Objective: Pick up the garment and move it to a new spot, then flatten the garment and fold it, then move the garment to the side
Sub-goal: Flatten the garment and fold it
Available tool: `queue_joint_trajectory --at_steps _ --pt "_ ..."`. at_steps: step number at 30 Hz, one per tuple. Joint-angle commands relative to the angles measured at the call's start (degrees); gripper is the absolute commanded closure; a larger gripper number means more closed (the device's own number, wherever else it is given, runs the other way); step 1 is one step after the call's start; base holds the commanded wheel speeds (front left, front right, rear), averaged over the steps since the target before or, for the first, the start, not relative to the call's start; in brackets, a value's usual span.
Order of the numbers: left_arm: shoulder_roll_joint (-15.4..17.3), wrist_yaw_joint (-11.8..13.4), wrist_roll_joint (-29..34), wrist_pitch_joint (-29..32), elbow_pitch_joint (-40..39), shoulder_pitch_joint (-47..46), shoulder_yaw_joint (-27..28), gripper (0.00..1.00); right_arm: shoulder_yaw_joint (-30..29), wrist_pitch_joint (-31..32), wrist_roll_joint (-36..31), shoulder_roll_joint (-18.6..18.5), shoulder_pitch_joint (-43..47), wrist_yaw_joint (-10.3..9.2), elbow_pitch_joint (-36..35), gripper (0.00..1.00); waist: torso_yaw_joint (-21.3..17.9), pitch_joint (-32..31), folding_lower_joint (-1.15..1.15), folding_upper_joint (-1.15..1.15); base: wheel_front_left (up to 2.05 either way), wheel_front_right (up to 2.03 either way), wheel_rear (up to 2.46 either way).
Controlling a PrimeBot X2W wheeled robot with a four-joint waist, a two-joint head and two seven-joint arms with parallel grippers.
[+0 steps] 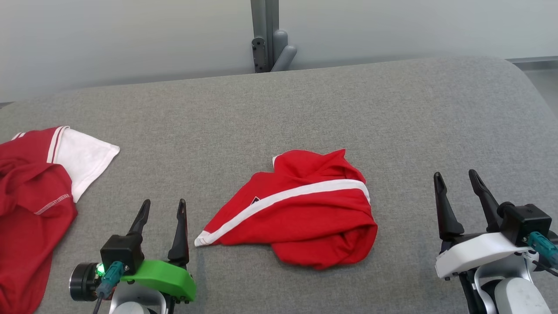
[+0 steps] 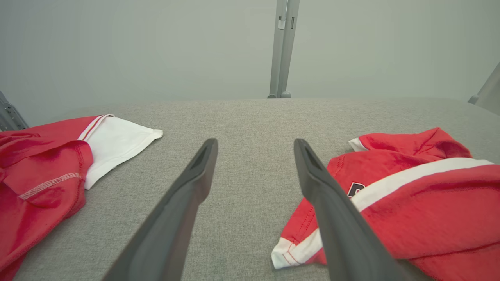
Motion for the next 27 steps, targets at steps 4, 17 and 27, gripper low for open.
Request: queue_joint_trajectory --at_steps 4,17,27 --pt "0.52 0.47 0.33 0.01 -0.21 -0.22 -0.19 0.00 -0.36 0.12 0.17 0.06 0.58 -0.02 0.14 0.00 -0.04 0.08 0.00 0.00 0.00 0.00 0.00" --pt "-0.12 -0.87 1.28 0.00 -0.50 -5.10 -2.00 0.00 1.28 -1.09 1.68 -1.45 -4.87 -0.02 11.48 0.00 4.24 5.40 0.00 0.00 0.00 0.00 0.00" --pt "-1.51 -1.78 1.23 -1.20 1.64 -8.25 -2.80 0.00 8.10 -3.22 4.28 -0.61 -9.80 -0.02 23.82 0.00 7.57 9.02 0.00 0.00 0.00 0.00 0.00"
